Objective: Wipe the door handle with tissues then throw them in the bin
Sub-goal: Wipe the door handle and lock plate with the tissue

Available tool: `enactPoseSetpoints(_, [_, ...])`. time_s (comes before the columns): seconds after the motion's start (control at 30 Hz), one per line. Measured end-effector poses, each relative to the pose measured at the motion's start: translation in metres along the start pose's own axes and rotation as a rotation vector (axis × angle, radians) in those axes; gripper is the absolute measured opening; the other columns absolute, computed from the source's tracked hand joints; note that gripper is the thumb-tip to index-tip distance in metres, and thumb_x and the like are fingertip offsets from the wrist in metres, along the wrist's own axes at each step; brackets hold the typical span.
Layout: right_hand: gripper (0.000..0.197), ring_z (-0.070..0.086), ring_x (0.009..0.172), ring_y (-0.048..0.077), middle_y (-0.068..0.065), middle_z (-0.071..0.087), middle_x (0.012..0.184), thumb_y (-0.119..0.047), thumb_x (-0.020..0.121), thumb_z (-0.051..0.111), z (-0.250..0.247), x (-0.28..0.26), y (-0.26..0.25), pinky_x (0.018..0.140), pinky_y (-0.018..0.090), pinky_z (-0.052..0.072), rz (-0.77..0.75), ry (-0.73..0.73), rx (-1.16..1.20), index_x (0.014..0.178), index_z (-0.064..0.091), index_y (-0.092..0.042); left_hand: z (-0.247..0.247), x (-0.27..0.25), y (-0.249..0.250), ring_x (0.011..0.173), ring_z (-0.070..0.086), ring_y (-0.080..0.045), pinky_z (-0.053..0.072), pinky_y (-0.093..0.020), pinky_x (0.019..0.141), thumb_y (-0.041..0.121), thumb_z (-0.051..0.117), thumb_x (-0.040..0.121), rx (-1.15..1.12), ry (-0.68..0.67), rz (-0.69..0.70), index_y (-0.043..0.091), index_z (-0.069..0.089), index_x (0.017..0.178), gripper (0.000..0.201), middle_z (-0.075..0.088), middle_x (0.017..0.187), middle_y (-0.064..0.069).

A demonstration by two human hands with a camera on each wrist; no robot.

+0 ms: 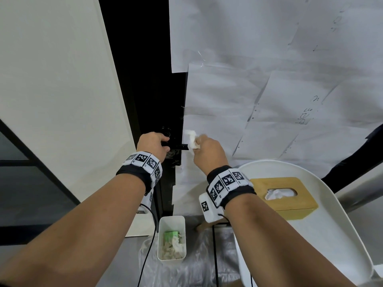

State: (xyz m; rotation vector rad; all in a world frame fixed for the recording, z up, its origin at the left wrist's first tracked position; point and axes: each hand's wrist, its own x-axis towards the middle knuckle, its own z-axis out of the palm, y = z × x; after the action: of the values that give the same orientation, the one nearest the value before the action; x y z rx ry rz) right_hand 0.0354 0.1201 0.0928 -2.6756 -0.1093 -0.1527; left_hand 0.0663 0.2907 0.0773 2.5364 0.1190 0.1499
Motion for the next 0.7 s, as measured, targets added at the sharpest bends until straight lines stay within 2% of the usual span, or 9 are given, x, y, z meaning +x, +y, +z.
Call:
enactPoseSetpoints(0.07, [0.022,0.052,0.073,0.028,0.007,0.051,0.078,-0.001,0.084,0.05,-0.005,0.004,0.002,0.058,0.031,0.036,-0.036,0.101,-0.055,0.104,0.049,-0.008,0.0,0.0,0.0,0.097,0.065,-0.022,0.053,-0.03,0.088,0.02,0.071,0.084,0.003,-0.008,-0.004,0.024,0.067,0.118,0.034,0.068,0.109,-0.006])
enactPoseSetpoints(0.13, [0.018,0.053,0.08,0.031,0.009,0.049,0.084,-0.002,0.084,0.051,-0.009,0.007,0.006,0.057,0.032,0.034,-0.055,0.122,-0.191,0.1,0.052,-0.008,0.0,0.001,-0.001,0.097,0.065,-0.022,0.053,-0.031,0.088,0.02,0.071,0.084,-0.002,-0.011,-0.009,0.025,0.067,0.118,0.034,0.068,0.109,-0.006])
enactPoseSetpoints(0.2, [0.009,0.05,0.085,0.029,0.011,0.048,0.099,-0.005,0.085,0.055,-0.007,0.009,0.011,0.058,0.032,0.033,-0.038,0.137,-0.288,0.093,0.058,-0.006,0.001,0.002,-0.001,0.097,0.065,-0.022,0.053,-0.031,0.089,0.02,0.071,0.084,-0.007,-0.019,-0.012,0.025,0.067,0.118,0.034,0.068,0.109,-0.006])
enactPoseSetpoints(0.3, [0.004,0.041,0.081,0.024,0.012,0.041,0.112,-0.005,0.085,0.059,0.004,0.009,0.015,0.06,0.031,0.034,-0.027,0.121,-0.318,0.082,0.062,-0.004,0.001,0.003,-0.003,0.1,0.065,-0.022,0.052,-0.03,0.09,0.019,0.072,0.084,-0.017,-0.016,-0.006,0.024,0.067,0.117,0.034,0.067,0.113,-0.005])
enactPoseSetpoints(0.5, [0.012,0.047,0.093,0.028,0.013,0.042,0.11,0.005,0.086,0.051,0.022,0.012,-0.012,0.062,0.03,0.035,-0.152,0.057,-0.292,0.085,0.062,0.001,0.002,0.004,-0.005,0.098,0.065,-0.02,0.051,-0.027,0.089,0.019,0.073,0.082,-0.031,0.007,0.007,0.025,0.069,0.114,0.033,0.068,0.111,-0.004])
enactPoseSetpoints(0.7, [0.015,0.047,0.095,0.027,0.014,0.044,0.109,0.01,0.082,0.053,0.032,0.014,-0.03,0.063,0.028,0.036,-0.246,0.036,-0.256,0.089,0.064,0.001,0.002,0.003,-0.004,0.1,0.065,-0.021,0.05,-0.027,0.09,0.017,0.074,0.081,-0.017,0.035,0.062,0.02,0.071,0.112,0.031,0.068,0.113,-0.004])
